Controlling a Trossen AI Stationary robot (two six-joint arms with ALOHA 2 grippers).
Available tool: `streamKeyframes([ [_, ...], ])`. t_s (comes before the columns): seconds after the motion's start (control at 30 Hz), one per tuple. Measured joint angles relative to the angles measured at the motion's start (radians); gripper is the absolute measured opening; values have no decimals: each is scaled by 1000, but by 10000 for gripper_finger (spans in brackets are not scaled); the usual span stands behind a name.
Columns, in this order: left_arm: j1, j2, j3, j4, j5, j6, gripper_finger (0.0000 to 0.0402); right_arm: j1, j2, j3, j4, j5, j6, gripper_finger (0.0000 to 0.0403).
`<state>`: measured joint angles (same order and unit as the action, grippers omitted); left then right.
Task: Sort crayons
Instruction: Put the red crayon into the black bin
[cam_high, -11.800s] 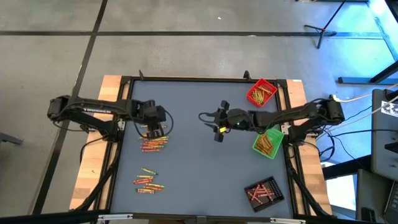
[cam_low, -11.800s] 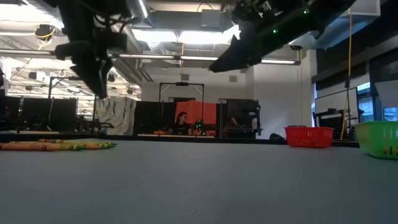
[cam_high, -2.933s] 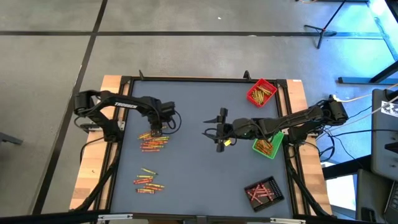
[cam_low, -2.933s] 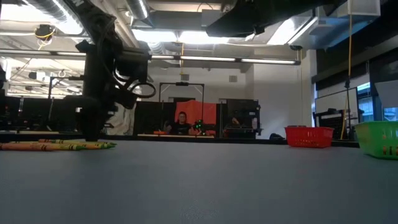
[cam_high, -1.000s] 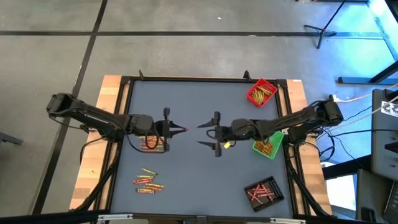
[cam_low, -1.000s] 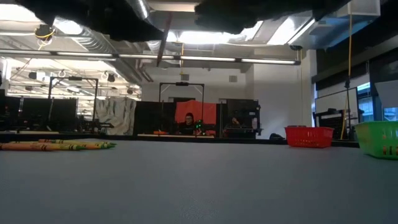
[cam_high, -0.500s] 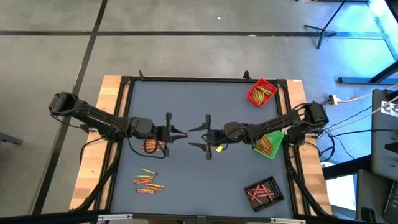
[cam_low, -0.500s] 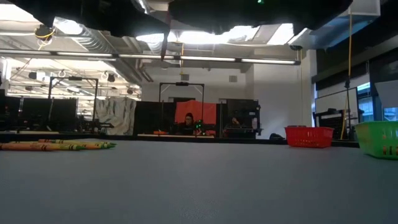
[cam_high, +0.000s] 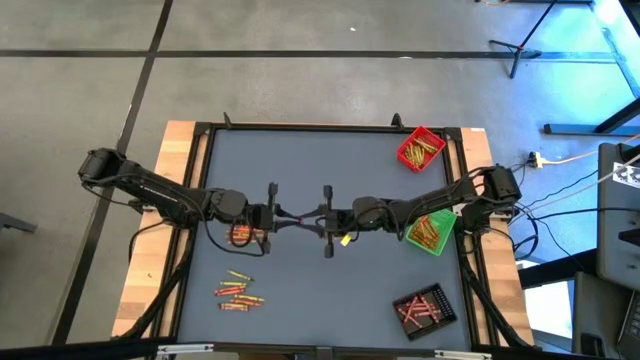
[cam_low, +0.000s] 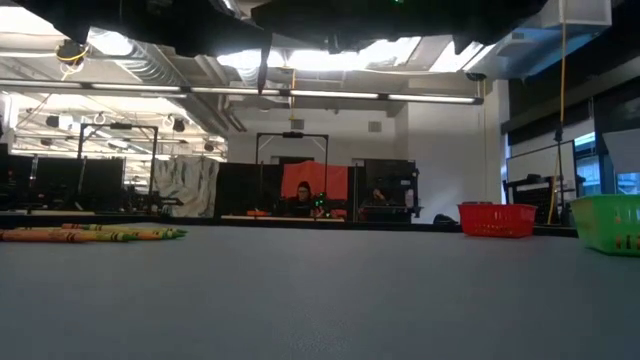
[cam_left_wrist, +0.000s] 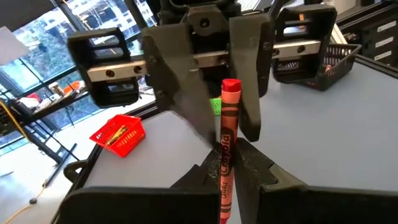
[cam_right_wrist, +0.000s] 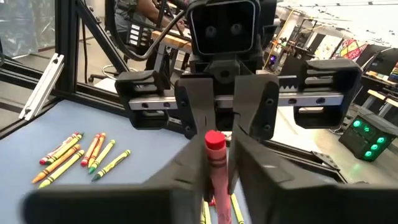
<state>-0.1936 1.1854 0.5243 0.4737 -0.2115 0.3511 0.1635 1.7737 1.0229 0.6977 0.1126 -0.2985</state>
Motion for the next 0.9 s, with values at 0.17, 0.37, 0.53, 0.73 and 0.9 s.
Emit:
streamKeyframes([
  [0.17, 1, 0, 0, -5, -3, -8, 6, 0, 0, 0, -10, 3, -15, 14],
  [0.37, 13, 0, 0, -16, -2, -27, 46, 0, -4, 0, -46, 24, -21, 47],
  [0.53, 0, -3, 0, -29, -10, -33, 106, 2, -5, 0, -58, 56, -71, 17],
  [0.73, -38, -72, 0, -120, -115, -30, 129, 20, -72, -2, -219, 145, -76, 22],
  [0.9, -71, -143, 1, -231, -217, -27, 129, 77, -152, -1, -367, 275, -76, 37],
])
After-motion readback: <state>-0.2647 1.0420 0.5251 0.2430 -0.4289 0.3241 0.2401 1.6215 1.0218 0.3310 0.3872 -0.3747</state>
